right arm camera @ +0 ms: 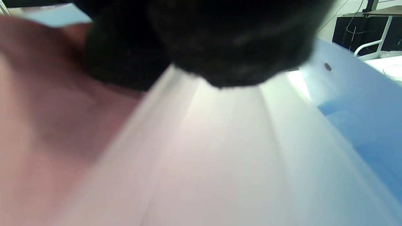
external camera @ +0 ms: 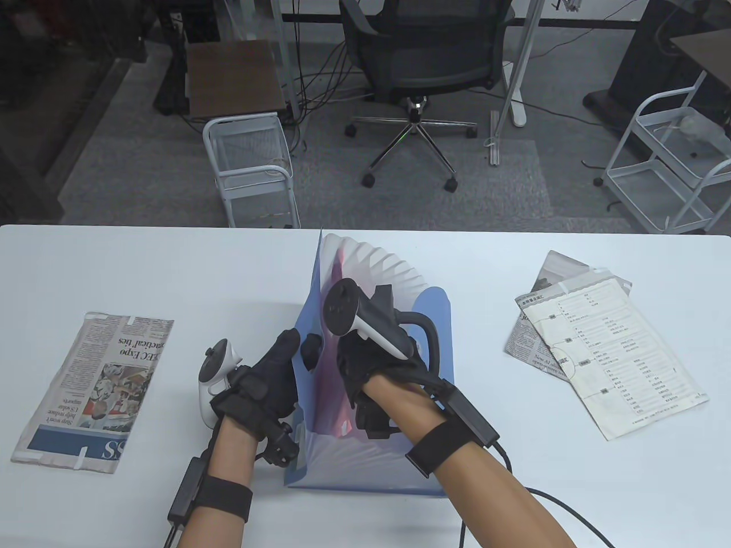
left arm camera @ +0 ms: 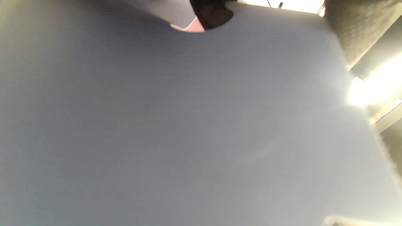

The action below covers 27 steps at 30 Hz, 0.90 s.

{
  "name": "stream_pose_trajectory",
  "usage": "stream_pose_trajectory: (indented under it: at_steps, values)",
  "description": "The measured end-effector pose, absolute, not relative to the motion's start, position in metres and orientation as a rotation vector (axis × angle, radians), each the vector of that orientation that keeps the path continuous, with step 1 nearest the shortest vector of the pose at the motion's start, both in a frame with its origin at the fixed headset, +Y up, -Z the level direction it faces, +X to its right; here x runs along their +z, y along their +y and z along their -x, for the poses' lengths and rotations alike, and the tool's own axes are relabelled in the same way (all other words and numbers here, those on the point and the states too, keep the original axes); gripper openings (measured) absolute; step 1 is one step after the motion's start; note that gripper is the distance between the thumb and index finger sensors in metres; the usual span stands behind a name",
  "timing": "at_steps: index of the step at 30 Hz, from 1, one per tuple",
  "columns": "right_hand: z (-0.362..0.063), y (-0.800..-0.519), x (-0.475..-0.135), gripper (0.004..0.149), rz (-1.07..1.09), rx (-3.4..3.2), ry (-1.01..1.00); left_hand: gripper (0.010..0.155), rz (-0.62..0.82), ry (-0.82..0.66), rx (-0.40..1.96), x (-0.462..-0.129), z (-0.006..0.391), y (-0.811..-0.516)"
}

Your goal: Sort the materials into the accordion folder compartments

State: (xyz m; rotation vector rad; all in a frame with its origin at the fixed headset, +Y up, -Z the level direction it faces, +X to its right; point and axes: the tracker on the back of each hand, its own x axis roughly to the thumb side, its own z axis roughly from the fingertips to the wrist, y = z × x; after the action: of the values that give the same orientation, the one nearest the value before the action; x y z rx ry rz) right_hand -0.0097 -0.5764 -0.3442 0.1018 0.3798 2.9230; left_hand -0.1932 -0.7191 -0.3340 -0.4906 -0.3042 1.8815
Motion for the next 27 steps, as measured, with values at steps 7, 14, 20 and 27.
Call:
stream_pose_trajectory:
  at_steps: [7,14,20,27]
  values:
    - [-0.008,-0.561,-0.339,0.061,-0.128,2.889,0.31,0.079,0.496,-0.309,1.863,-0.335,0.193,-0.719]
    - [-0.061,-0.525,-0.342,0.056,-0.048,2.831,0.07,0.079,0.496,-0.311,1.864,-0.335,0.193,-0.719]
    - [-0.137,-0.54,-0.356,0.053,0.155,2.942,-0.059,0.078,0.496,-0.31,1.861,-0.336,0.193,-0.719]
    - [-0.231,-0.61,-0.374,0.056,0.403,3.044,0.052,0.077,0.496,-0.315,1.849,-0.337,0.193,-0.719]
